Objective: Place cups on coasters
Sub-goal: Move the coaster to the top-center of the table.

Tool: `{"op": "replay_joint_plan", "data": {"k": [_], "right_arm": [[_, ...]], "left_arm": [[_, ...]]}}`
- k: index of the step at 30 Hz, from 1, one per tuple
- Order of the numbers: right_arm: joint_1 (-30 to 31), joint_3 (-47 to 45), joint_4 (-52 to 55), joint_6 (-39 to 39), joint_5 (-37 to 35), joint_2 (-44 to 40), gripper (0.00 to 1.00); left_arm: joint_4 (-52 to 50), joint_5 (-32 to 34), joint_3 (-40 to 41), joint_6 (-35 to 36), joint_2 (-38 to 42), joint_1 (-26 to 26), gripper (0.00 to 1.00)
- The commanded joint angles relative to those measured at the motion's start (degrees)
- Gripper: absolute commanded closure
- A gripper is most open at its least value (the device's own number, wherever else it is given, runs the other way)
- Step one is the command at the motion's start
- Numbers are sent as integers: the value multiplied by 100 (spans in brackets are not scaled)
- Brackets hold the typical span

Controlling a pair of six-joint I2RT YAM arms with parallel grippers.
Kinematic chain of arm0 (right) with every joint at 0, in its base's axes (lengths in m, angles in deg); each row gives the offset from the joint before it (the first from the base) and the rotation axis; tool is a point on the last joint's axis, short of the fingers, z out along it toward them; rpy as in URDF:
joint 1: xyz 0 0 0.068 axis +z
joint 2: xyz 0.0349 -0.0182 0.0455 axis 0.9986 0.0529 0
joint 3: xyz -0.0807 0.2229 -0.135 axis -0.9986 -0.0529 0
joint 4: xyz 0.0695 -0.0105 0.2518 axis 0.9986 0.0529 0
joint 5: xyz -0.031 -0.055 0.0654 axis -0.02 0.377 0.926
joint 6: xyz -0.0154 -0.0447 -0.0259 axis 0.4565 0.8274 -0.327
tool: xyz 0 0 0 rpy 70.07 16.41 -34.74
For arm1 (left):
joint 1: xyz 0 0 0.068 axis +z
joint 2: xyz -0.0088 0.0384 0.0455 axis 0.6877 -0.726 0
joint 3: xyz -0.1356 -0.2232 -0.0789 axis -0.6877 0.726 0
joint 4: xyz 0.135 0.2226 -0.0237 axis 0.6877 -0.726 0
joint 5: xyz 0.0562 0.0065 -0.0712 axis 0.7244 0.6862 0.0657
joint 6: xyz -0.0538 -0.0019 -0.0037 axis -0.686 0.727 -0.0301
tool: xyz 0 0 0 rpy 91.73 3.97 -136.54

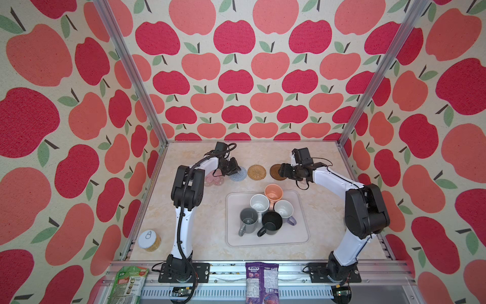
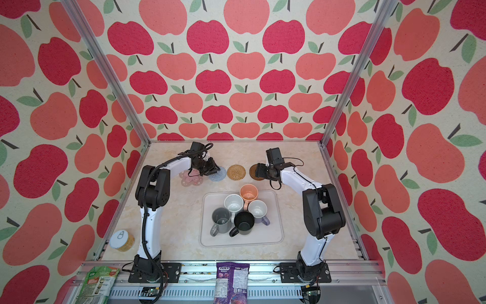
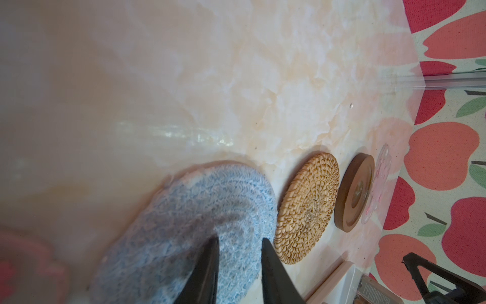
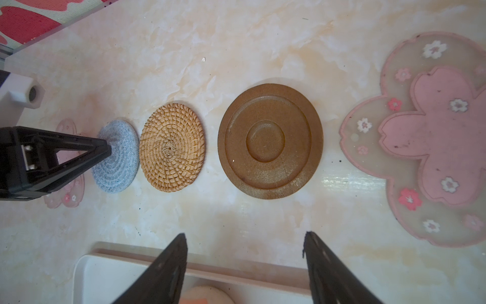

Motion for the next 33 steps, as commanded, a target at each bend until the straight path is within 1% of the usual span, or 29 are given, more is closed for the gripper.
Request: {"op": "replay_joint_plan", "data": {"k": [1,7,14,20,29,33], "right_arm": [[-24,-108,19,-77,-26,-273,27],[-25,-138,12,-69,-48,-318,27],[-24,-133,44,-8,-102,-334,27],[-24,-130,27,-42,-87,-330,27],[-24,-185,39,4,-158,-389,27],[-25,-203,38,1,-157,-385,27]], "left_arm": [[-881,545,35,223,-201,-38,69],[-1061,730,-214,358,-281,-27,69],[-919,631,-275,369,-186,-10,68],[-940,582,-542,291,-307,-1,68],[-951,535,-729,186,-506,-25,68],[-918,515,-738,156,-463,-51,68]]}}
